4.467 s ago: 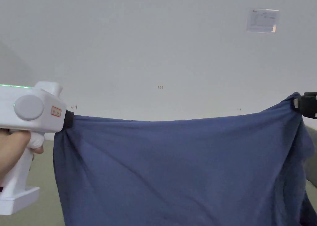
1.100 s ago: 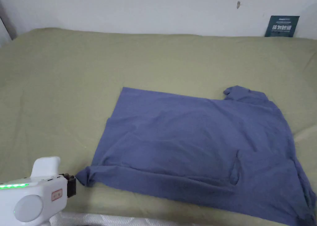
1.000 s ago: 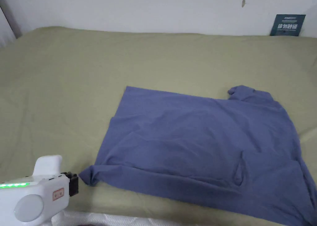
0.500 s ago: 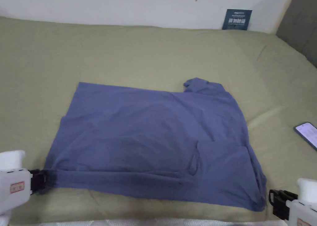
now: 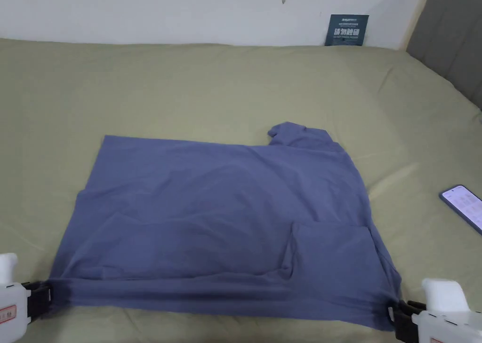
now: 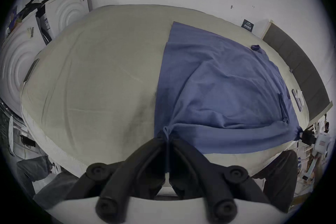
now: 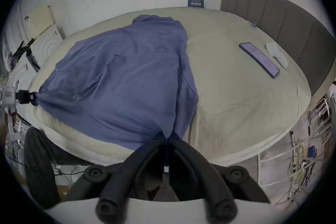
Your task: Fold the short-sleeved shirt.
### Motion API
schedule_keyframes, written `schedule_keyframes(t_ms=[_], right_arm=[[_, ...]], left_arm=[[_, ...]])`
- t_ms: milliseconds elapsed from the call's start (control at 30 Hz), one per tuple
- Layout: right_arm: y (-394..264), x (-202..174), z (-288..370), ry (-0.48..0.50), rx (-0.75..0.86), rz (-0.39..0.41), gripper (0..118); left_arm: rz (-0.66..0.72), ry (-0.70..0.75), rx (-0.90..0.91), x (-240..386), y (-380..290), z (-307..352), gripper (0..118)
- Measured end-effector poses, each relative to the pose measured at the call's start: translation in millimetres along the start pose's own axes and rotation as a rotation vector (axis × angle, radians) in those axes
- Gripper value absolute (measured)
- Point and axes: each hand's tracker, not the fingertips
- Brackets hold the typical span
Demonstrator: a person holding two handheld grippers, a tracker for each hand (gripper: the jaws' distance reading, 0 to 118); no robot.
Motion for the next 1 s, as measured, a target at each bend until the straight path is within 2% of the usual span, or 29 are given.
schedule_keyframes(t_ms=[167,267,367,533,700,800,867,900,933,967,1000], right_arm=[[37,-3,23,-0.01,0.124,-0.01,2],[78,-8,22,-0.007,0.146,-0.008,2],[119,-8,2,-0.031,0.147,0.029,2],[178,-9,-41,-0.042,0.121,0.027,2],[203,-4,-89,-0.037,0.061,-0.054,2],[205,3,-119,-0.058,0.011,-0.026,3],[202,6,-125,-0.047,0.004,-0.057,3],[199,4,-120,-0.041,0.008,-0.084,9],[196,5,-119,-0.042,0.008,-0.098,43],[192,5,-116,-0.042,0.003,-0.096,81],[187,6,-111,-0.035,0.01,-0.097,107]], left_arm=[[-0.028,-0.019,0.029,3,24,7,1],[-0.051,-0.036,0.052,6,57,2,1],[-0.08,-0.036,0.056,11,91,-16,1],[-0.077,-0.045,0.053,22,148,-56,1],[-0.077,-0.043,0.012,30,177,-103,1],[-0.078,-0.041,-0.031,33,183,-127,2],[-0.085,-0.045,-0.048,32,180,-134,2],[-0.084,-0.05,-0.043,32,178,-135,5],[-0.068,-0.032,-0.033,30,176,-135,31],[-0.055,-0.003,-0.041,29,174,-134,67],[-0.039,-0.003,-0.022,23,170,-130,97]])
